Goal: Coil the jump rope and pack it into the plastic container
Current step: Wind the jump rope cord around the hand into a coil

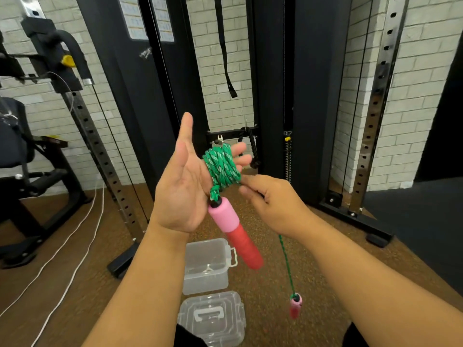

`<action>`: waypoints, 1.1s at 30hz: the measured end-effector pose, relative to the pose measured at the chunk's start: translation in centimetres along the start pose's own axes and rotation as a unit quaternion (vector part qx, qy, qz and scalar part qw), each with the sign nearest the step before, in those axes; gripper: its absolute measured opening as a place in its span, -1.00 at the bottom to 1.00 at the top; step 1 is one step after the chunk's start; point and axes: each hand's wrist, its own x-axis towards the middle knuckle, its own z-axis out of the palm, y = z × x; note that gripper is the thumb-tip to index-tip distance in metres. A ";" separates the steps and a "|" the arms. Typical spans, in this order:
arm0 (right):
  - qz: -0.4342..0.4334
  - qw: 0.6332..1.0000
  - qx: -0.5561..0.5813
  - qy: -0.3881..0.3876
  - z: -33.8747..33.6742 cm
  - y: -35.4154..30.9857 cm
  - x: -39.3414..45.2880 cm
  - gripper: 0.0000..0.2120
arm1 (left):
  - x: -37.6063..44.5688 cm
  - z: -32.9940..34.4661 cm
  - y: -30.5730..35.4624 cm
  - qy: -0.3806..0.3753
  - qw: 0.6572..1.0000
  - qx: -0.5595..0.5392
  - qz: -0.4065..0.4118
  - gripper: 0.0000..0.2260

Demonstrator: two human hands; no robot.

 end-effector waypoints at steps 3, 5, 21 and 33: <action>0.010 0.999 -0.025 -0.042 -0.3 -0.1 -0.4 -0.74 | 0.0 0.1 0.3 0.034 0.995 0.086 0.046 -0.47; 0.006 0.998 -0.047 -0.050 -0.8 -0.4 -0.5 -0.77 | -0.1 0.0 0.4 0.056 0.989 0.126 0.049 -0.49; -0.052 0.989 -0.134 -0.043 -4.9 -3.3 2.0 -0.88 | -1.1 0.1 -1.2 0.001 0.972 0.177 -0.152 -0.41; 0.028 0.996 0.085 0.010 -2.9 -1.5 1.2 -0.77 | -1.0 -0.1 1.6 -0.092 0.991 -0.013 -0.100 -0.32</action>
